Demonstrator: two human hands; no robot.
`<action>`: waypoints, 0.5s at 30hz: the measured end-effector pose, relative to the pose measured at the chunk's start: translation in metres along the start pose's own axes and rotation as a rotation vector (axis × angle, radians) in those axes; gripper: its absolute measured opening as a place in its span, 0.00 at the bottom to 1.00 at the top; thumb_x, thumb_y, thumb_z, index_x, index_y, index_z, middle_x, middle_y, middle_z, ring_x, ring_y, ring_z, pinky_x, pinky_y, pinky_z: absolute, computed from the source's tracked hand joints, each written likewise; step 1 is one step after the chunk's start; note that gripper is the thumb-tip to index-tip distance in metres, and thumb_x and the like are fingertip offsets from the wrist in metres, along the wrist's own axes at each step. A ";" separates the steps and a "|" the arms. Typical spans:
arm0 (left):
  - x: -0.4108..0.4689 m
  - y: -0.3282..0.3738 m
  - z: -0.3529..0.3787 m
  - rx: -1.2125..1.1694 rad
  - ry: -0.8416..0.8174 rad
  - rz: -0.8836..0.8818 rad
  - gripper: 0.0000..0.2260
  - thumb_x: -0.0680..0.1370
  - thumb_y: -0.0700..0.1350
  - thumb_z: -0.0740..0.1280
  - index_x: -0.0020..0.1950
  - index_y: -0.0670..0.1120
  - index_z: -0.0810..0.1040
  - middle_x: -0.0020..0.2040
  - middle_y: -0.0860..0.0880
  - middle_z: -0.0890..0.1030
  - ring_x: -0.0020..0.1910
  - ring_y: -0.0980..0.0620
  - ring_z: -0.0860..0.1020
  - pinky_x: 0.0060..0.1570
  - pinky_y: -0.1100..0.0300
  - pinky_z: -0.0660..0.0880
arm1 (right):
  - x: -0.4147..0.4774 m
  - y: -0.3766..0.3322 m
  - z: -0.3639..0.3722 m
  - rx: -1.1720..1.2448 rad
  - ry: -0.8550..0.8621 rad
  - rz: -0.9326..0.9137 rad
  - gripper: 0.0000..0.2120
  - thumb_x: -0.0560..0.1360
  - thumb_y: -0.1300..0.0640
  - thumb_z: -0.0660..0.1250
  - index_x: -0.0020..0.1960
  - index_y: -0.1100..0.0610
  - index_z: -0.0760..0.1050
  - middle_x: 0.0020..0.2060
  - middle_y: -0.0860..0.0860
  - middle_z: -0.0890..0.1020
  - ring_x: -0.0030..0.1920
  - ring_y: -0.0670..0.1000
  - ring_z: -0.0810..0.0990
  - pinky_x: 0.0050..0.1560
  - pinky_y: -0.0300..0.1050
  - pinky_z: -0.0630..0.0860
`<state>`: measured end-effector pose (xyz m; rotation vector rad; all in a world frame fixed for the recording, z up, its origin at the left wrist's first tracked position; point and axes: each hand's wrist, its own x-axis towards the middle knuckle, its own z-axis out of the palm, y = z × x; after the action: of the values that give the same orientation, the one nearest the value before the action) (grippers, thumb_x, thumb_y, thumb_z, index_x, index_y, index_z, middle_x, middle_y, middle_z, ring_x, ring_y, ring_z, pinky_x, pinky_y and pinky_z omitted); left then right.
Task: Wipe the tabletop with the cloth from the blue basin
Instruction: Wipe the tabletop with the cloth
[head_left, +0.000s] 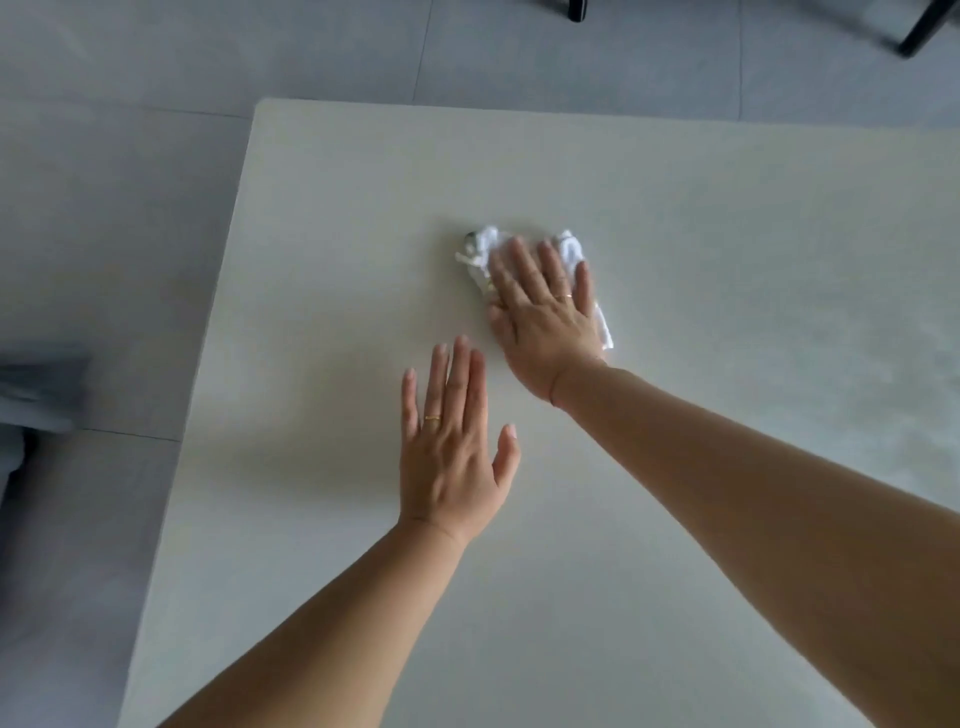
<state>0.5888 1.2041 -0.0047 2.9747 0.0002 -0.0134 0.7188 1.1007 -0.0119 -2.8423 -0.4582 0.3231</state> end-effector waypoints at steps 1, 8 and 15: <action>0.013 0.001 -0.002 0.000 0.019 -0.002 0.31 0.76 0.53 0.55 0.75 0.37 0.60 0.76 0.40 0.60 0.76 0.43 0.57 0.74 0.45 0.47 | -0.001 0.005 -0.001 -0.061 -0.049 -0.181 0.26 0.80 0.44 0.44 0.77 0.45 0.45 0.77 0.45 0.45 0.76 0.50 0.41 0.72 0.53 0.34; 0.084 0.001 0.014 -0.001 -0.071 0.028 0.31 0.80 0.59 0.51 0.78 0.44 0.52 0.79 0.43 0.51 0.78 0.45 0.49 0.75 0.49 0.43 | 0.048 0.109 -0.038 0.022 0.088 0.317 0.26 0.80 0.45 0.45 0.77 0.45 0.47 0.77 0.45 0.47 0.76 0.48 0.43 0.73 0.53 0.38; 0.085 0.003 0.016 -0.008 -0.085 0.003 0.33 0.77 0.60 0.47 0.78 0.43 0.51 0.78 0.43 0.54 0.78 0.46 0.51 0.76 0.49 0.47 | 0.049 0.011 -0.010 0.012 0.032 0.088 0.26 0.80 0.45 0.44 0.77 0.47 0.45 0.77 0.46 0.45 0.76 0.51 0.39 0.72 0.56 0.34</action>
<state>0.6741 1.1988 -0.0204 2.9637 -0.0146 -0.1395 0.7699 1.1044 -0.0138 -2.8569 -0.3247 0.2951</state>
